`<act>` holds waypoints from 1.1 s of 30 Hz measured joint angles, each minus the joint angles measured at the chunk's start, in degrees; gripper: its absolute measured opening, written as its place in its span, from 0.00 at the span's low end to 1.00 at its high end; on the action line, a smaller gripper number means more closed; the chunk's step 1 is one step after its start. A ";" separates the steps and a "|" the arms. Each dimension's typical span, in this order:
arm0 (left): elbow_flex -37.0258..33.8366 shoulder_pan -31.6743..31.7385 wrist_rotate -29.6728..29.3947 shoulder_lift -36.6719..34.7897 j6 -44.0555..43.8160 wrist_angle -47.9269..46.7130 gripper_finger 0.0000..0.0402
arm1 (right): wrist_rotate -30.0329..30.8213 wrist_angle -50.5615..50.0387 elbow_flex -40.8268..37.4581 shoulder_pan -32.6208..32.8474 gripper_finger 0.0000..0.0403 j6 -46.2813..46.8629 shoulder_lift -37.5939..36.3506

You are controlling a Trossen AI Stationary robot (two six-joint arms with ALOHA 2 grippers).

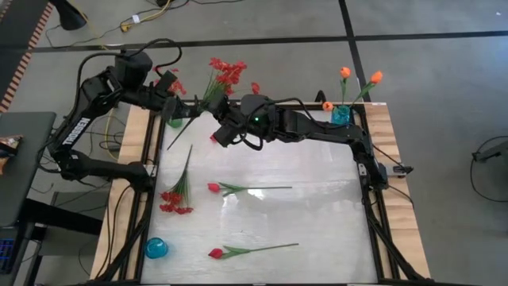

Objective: Sort flowers into vase by color
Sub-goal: Put the top red flowers into the green vase

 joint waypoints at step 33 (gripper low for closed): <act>0.04 -0.04 3.83 0.33 2.53 2.06 0.00 | -3.63 2.22 -0.04 0.05 0.14 0.11 0.02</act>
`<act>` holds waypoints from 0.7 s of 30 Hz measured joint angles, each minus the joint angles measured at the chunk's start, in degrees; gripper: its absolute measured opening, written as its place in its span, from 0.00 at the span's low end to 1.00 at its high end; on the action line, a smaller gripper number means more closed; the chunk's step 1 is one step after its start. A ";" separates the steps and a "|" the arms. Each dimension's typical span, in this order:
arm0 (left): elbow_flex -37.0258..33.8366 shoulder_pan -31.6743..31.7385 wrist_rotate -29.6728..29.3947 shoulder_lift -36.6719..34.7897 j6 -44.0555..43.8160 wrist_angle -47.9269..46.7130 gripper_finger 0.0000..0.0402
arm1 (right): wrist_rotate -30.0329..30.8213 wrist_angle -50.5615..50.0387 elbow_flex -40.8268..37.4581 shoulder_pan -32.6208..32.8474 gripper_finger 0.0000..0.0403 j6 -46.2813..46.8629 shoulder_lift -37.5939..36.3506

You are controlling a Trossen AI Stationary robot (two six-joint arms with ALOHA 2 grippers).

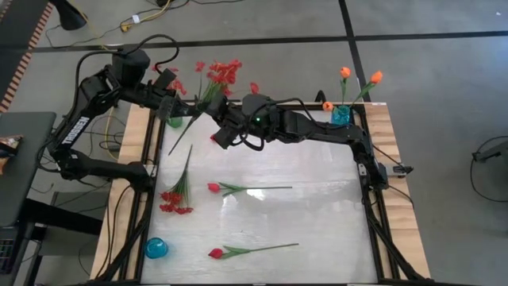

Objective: Sort flowers into vase by color
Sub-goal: Put the top red flowers into the green vase

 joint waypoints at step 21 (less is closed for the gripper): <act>-0.04 2.88 -3.13 0.17 0.39 2.38 0.00 | 0.00 -1.58 0.00 -1.83 0.46 5.37 0.03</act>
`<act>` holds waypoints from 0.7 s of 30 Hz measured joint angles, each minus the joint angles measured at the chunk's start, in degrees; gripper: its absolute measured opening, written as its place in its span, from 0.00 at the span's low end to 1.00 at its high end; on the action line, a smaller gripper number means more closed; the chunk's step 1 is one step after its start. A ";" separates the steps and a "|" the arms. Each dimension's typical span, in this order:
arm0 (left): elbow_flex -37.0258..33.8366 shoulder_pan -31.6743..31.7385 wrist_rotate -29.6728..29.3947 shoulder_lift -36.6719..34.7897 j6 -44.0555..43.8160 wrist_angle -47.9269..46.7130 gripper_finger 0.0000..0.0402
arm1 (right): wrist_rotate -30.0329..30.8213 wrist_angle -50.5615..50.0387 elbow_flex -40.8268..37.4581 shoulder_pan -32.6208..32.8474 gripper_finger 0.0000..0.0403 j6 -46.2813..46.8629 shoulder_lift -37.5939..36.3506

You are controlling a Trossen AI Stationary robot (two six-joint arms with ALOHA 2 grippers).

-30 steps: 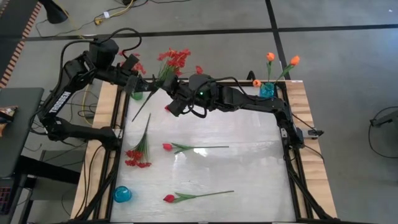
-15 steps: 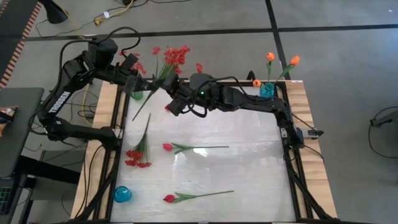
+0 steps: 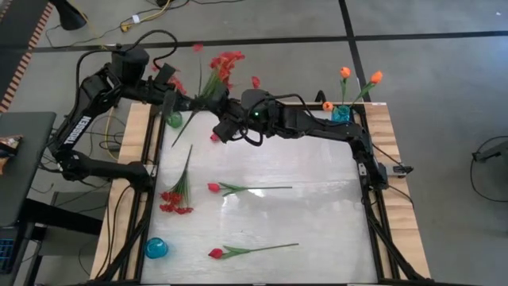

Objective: Sort flowers into vase by color
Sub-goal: Put the top red flowers into the green vase

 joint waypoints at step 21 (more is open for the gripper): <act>0.00 15.66 -24.37 -1.68 10.93 9.03 0.00 | -22.35 -27.69 0.04 -21.25 0.78 43.93 -9.25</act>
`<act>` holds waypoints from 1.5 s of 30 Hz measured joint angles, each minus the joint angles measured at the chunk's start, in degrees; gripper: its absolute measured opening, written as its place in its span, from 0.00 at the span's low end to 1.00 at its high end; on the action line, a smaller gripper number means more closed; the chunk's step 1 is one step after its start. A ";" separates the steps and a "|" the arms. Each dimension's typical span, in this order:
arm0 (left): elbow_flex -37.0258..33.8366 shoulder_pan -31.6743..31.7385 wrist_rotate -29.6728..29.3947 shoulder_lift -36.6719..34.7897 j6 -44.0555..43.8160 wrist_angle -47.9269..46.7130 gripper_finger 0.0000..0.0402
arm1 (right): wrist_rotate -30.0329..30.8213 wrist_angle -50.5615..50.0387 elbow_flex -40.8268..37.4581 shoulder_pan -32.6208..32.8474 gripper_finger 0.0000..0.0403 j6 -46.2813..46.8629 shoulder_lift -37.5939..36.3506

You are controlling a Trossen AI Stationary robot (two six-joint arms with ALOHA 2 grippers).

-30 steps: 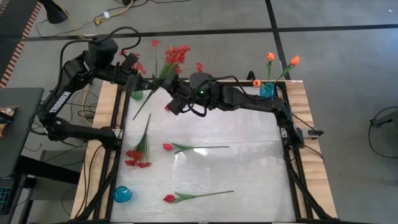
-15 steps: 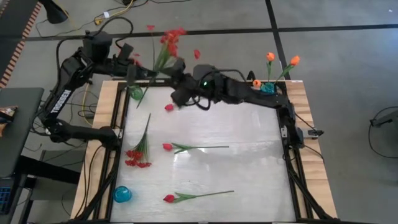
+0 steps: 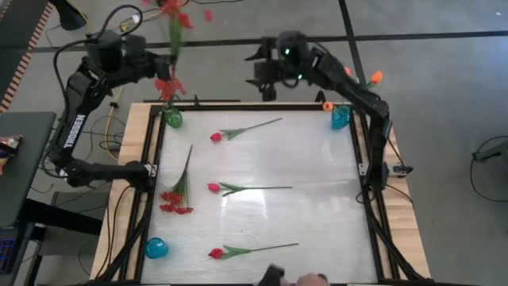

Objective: Sort flowers into vase by color
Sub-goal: Put the top red flowers into the green vase

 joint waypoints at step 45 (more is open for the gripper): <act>-67.69 -16.74 -69.59 -32.97 23.97 68.51 0.00 | -40.80 -5.00 -0.68 -20.49 0.78 11.00 0.37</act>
